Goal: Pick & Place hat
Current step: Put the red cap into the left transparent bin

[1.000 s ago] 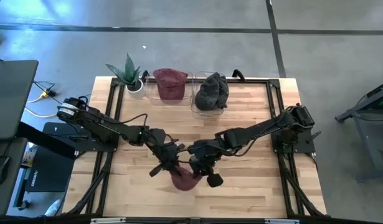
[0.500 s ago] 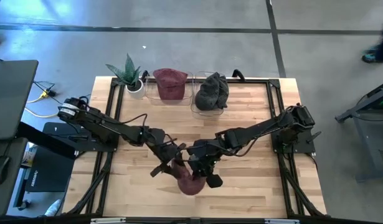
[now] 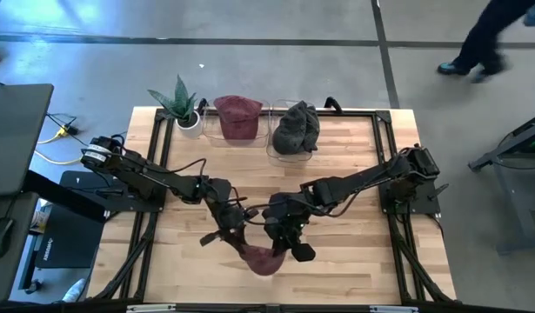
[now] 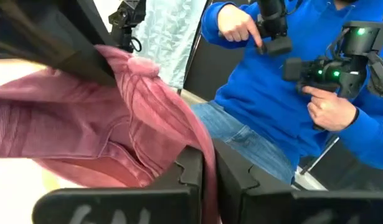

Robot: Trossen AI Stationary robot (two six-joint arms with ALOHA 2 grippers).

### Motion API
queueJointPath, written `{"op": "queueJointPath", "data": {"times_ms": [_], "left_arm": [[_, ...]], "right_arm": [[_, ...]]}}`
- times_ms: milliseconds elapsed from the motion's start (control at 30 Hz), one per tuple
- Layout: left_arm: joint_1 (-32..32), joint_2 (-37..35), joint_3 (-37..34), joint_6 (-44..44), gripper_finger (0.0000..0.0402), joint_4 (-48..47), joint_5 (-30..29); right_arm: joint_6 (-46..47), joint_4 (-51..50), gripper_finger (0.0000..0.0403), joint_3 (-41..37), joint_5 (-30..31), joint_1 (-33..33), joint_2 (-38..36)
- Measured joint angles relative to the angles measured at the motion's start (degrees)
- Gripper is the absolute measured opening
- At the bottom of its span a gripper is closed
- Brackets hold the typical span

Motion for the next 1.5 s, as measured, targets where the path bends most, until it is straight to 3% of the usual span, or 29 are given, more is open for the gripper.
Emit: {"op": "queueJointPath", "data": {"times_ms": [233, 400, 567, 700, 867, 1133, 1333, 1500], "left_arm": [[0.0, 0.0, 0.0, 0.0, 0.0004, -0.1, 0.2], [0.0, 0.0, 0.0, 0.0, 0.0006, -0.2, -0.4], [0.0, 0.0, 0.0, 0.0, 0.0003, -0.2, -2.3], [0.0, -0.5, 0.0, 0.0, 0.0002, -1.5, -2.0], [0.0, -2.5, -0.1, -0.5, 0.0002, -4.9, -1.7], [0.0, -3.1, 0.0, -0.2, 0.0003, -4.8, -1.9], [0.0, -3.1, 0.0, 1.2, 0.0022, -4.4, -1.9], [0.0, -3.1, 0.0, 1.0, 0.0096, -4.7, -5.2]], "right_arm": [[2.7, 0.7, 0.0046, 0.0, -2.3, 0.1, 0.0], [1.4, -2.6, 0.0121, 0.0, 3.4, 0.3, 0.2], [-5.2, -3.5, 0.0201, 0.0, 2.4, 1.2, 2.3], [-6.8, -3.6, 0.0221, 0.0, 1.0, 2.3, 2.7], [-4.5, -7.0, 0.0182, -0.1, 0.3, 3.2, 2.4], [-4.7, -4.0, 0.0018, 0.0, 0.7, 3.5, 2.2], [-3.9, -3.3, 0.003, 0.0, 2.2, 2.6, 2.2], [-4.5, -3.3, 0.0007, 0.0, 3.5, 1.9, 2.2]]}}
